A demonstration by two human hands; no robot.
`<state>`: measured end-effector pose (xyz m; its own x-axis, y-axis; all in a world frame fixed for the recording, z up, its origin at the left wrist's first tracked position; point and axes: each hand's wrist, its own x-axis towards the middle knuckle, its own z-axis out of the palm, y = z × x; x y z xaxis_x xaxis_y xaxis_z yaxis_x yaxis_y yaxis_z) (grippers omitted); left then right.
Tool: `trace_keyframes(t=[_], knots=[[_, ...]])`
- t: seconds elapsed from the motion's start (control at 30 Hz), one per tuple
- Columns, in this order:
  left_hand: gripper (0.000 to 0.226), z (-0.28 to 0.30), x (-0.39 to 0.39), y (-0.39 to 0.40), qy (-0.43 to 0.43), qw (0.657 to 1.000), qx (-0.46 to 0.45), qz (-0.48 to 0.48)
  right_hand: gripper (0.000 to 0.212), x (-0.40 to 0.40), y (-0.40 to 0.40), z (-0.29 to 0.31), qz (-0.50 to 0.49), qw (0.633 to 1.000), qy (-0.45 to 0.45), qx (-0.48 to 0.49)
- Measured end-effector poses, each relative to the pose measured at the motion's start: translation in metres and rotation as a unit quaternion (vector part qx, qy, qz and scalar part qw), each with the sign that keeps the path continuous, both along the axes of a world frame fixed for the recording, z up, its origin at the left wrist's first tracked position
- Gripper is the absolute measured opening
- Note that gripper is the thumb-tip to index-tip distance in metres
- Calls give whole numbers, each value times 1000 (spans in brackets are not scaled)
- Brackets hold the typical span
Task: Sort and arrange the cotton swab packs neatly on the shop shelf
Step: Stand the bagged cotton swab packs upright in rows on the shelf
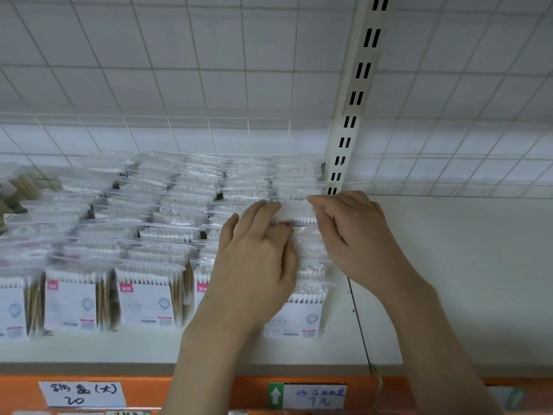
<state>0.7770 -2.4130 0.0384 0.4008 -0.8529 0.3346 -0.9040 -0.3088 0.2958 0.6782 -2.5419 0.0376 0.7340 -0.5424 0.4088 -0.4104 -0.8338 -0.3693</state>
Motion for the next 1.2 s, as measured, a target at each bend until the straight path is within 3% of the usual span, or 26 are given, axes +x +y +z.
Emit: trace_keyframes(t=[0.2,0.33,0.63,0.73,0.93,1.07,1.2], knots=[[35,-4,3,-1,30,999,31,-7,36,-3,-1,-1,14,999,-32,24],[51,1,0,0,14,999,31,6,32,1,-7,3,3,999,-31,10],[52,6,2,-4,3,999,44,9,29,9,-17,6,7,999,46,25],[65,9,4,-8,5,1000,17,7,27,9,-19,7,13,999,43,23],[48,10,11,-25,62,997,49,-7,27,9,-22,6,25,999,17,28],[49,5,12,-26,37,997,66,4,28,15,-29,7,20,1000,-11,11],[49,4,10,-25,19,998,61,11,36,26,-43,12,0,999,42,2]])
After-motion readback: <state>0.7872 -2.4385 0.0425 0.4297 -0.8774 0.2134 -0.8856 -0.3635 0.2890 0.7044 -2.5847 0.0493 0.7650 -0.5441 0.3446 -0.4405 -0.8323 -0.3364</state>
